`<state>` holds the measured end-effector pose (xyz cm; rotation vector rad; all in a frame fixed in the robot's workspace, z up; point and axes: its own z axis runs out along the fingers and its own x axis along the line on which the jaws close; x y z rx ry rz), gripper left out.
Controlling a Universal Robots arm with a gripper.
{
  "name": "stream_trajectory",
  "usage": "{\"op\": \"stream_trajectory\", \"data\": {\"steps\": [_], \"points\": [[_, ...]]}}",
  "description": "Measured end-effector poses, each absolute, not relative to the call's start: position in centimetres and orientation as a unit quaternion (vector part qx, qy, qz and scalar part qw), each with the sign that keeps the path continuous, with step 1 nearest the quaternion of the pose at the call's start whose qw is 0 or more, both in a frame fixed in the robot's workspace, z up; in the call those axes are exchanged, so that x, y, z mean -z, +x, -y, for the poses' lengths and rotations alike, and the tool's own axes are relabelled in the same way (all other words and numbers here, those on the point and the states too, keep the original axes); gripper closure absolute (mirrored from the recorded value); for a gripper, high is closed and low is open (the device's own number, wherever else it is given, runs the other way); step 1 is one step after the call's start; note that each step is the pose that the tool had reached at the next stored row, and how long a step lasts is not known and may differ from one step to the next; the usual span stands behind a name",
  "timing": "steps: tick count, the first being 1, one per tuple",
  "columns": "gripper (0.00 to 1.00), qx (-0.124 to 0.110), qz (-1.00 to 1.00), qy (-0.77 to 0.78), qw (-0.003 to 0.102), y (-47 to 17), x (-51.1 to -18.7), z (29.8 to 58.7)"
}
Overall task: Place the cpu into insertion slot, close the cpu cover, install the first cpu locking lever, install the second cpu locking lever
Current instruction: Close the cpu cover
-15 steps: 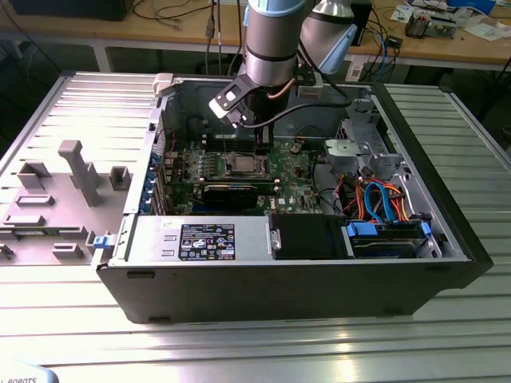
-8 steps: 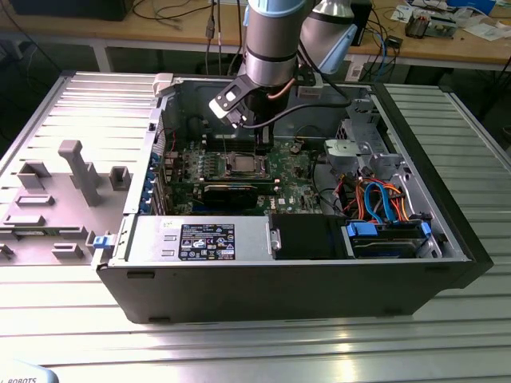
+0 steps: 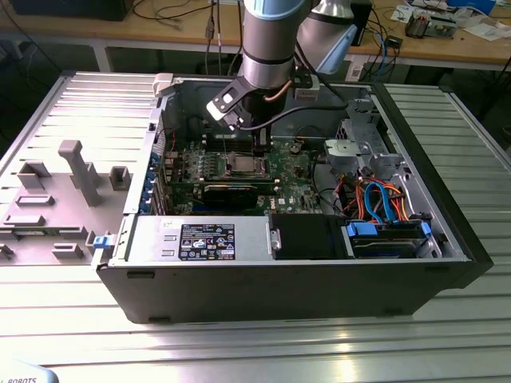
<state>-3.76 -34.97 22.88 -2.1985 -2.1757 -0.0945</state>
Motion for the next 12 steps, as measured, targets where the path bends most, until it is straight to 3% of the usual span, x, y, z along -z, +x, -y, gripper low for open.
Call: {"op": "stream_trajectory", "data": {"steps": [12], "points": [[0.89, 0.03, 0.708, -0.705, 0.024, -7.0, -21.6, 35.0]]}}
